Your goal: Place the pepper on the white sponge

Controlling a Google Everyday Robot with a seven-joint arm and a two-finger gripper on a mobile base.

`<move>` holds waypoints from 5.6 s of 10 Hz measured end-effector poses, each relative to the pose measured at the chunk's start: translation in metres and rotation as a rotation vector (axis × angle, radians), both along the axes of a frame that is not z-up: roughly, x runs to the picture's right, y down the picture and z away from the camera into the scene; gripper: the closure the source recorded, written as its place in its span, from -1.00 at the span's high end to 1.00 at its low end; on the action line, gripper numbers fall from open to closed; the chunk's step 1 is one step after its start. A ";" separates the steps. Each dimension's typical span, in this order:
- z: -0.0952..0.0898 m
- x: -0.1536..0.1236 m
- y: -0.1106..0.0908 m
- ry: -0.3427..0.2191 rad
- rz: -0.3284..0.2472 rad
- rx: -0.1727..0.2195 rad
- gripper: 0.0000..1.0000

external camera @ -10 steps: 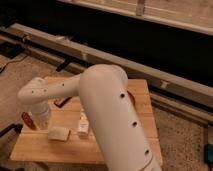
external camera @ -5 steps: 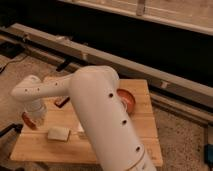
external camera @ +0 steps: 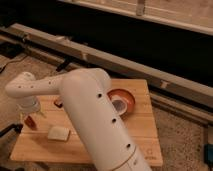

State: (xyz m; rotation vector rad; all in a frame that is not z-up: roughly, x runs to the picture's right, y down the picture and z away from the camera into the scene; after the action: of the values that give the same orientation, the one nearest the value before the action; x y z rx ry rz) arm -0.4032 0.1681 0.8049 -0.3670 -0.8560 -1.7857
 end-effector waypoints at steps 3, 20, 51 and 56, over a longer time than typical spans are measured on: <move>0.001 -0.029 0.000 -0.063 -0.039 0.013 0.60; 0.038 -0.078 0.019 -0.043 -0.126 -0.027 0.49; -0.034 0.134 0.060 0.310 0.002 -0.063 -0.97; -0.034 0.130 0.063 0.297 -0.022 -0.084 -0.08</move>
State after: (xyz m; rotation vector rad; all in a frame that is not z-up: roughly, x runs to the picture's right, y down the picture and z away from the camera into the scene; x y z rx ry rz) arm -0.2730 0.2313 0.7708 -0.6804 -0.7186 -1.6652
